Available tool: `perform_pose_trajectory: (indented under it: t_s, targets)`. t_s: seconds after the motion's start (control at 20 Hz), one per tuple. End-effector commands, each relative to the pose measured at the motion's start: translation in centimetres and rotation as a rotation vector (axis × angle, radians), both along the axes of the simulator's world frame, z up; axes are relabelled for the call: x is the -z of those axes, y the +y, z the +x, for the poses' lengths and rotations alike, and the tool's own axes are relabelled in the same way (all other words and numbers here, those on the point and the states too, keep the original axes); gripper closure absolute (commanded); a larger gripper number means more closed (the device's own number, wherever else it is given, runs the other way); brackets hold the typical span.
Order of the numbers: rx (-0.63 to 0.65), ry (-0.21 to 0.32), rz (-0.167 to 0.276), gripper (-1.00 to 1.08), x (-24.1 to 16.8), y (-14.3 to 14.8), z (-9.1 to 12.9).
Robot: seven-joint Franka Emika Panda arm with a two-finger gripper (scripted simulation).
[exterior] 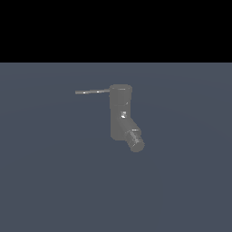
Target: Turn on the faucet by rotating a designated handle.
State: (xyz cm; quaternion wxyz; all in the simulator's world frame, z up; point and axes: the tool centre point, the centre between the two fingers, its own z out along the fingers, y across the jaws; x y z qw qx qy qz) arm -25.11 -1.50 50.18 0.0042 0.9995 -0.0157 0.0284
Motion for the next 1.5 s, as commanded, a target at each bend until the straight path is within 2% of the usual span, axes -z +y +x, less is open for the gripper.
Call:
perform_pose_trajectory:
  t_s: [0.0,0.4,0.75,1.45]
  targets:
    - [0.0,0.0,0.0,1.08,0.0,0.0,0.0]
    - [0.033,0.001,0.001,1.08,0.8,0.7,0.3]
    - [0.116,0.004,0.004,1.08,2.7,2.4,1.3]
    - [0.392,0.014,0.016,1.08,9.3,7.7,5.6]
